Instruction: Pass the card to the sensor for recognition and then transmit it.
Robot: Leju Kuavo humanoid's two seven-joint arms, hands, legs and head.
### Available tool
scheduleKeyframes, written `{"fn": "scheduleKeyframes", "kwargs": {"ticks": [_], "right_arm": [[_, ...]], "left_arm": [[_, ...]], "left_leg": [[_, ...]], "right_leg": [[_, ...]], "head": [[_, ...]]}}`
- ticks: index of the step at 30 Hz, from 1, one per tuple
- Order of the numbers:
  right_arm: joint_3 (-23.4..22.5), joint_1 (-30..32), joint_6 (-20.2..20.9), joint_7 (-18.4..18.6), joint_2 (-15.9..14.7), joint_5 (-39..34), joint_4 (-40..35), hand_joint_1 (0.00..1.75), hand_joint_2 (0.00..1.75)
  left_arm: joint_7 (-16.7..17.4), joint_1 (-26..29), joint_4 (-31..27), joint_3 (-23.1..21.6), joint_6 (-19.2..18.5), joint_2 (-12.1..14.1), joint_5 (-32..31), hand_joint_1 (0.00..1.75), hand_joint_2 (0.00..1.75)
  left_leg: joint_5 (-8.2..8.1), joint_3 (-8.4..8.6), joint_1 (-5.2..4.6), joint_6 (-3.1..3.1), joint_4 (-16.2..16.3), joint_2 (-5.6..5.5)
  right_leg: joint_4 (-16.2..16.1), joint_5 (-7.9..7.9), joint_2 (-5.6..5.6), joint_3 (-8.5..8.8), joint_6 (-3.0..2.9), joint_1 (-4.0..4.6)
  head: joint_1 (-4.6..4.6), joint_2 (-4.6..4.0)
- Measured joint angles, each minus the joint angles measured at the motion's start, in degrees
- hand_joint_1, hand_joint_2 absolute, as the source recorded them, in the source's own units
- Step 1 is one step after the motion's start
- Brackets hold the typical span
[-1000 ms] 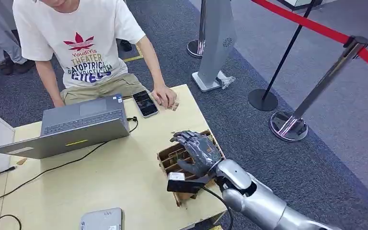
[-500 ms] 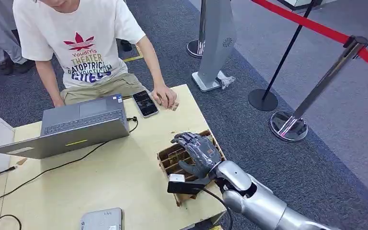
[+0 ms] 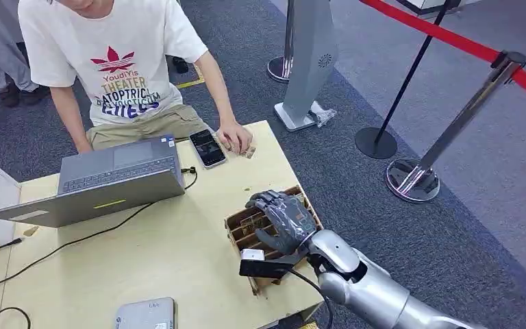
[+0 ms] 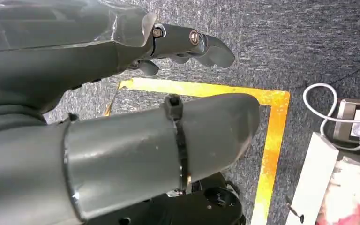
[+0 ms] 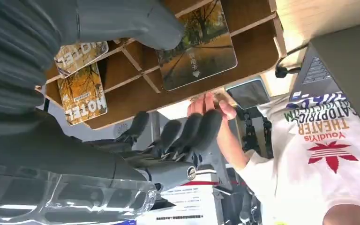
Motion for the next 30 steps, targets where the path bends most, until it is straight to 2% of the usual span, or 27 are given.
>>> {"fn": "scheduleKeyframes", "kwargs": {"ticks": [4, 16, 30], "right_arm": [[0.0, 0.0, 0.0, 0.1, 0.0, 0.0, 0.1, 0.79, 1.75], [-0.1, -0.1, 0.0, 0.2, 0.0, 0.1, 1.1, 0.73, 1.75], [-0.2, -0.3, 0.0, 0.2, 0.1, 0.1, 1.6, 0.79, 1.75]], "left_arm": [[0.0, 0.0, 0.0, 0.0, -0.1, 0.0, 0.0, 0.0, 0.0], [0.0, 0.0, 0.0, 0.0, 0.0, 0.0, 0.0, 0.0, 0.0], [0.0, 0.0, 0.0, 0.0, 0.0, 0.0, -0.1, 0.0, 0.0]], "left_leg": [[0.0, 0.0, 0.0, 0.0, 0.0, 0.0], [0.0, -0.02, 0.0, 0.0, 0.0, 0.0], [0.0, -0.02, 0.0, 0.0, 0.0, 0.0]], "right_leg": [[0.0, 0.0, 0.0, 0.0, 0.0, 0.0], [0.0, 0.0, 0.0, 0.0, 0.0, 0.0], [0.0, 0.0, 0.0, 0.0, 0.0, 0.0]], "head": [[0.0, 0.0], [0.0, 0.0], [0.0, 0.0]]}}
